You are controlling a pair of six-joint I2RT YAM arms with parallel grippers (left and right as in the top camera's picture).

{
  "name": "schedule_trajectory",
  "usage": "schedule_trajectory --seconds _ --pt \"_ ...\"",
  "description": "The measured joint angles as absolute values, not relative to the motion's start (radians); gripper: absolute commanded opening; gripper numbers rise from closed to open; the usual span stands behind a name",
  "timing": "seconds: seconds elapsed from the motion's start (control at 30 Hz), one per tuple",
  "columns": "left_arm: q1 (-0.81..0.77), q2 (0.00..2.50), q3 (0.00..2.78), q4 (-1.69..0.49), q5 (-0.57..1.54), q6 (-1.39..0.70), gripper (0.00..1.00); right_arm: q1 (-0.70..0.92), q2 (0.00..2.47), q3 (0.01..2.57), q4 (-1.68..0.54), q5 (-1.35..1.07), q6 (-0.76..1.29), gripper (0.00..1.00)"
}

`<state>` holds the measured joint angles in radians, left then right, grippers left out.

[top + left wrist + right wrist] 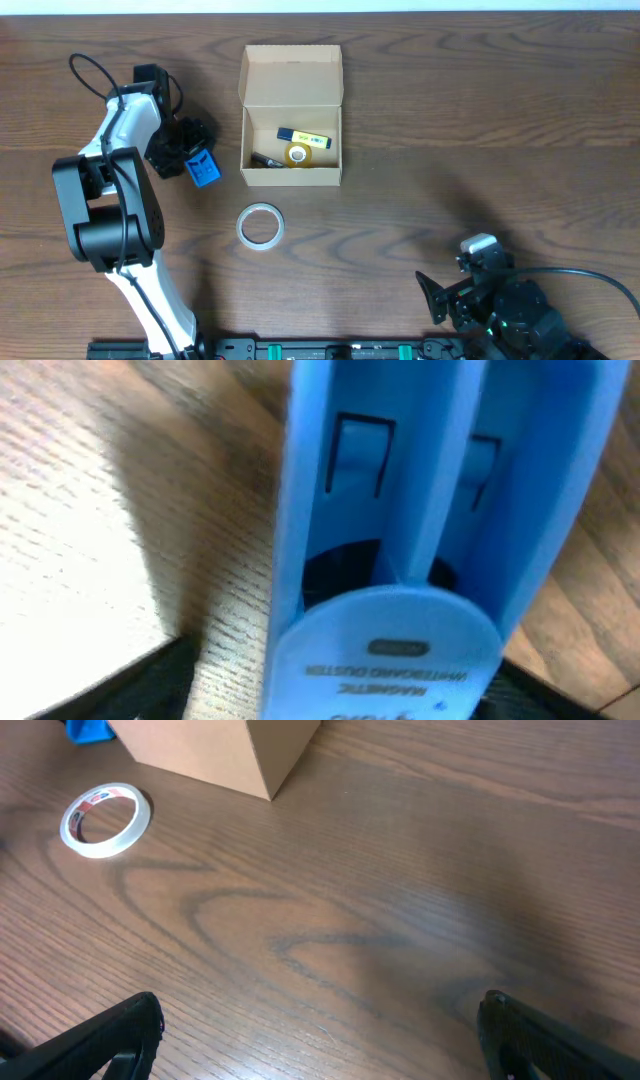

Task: Pack container
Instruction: 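Reach the left gripper to the blue duster and grasp it, then lift the blue duster over the box and lower it inside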

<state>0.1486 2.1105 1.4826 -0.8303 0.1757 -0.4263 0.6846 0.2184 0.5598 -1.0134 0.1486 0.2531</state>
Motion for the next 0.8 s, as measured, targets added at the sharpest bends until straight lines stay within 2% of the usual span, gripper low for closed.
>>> schedule_trajectory --seconds 0.13,0.37,0.6,0.8 --pt "0.149 2.114 1.486 -0.827 0.173 -0.421 0.48 0.685 0.218 0.560 -1.013 0.149 0.253 0.99" --pt "0.149 2.114 1.489 -0.836 0.176 -0.398 0.34 0.685 0.218 0.560 -1.014 0.149 0.253 0.99" --pt "0.149 2.129 1.587 -0.961 0.177 -0.334 0.33 0.685 0.218 0.560 -1.014 0.149 0.253 0.99" --pt "0.143 2.126 1.825 -1.131 0.177 -0.200 0.36 0.685 0.218 0.560 -1.013 0.149 0.253 0.99"
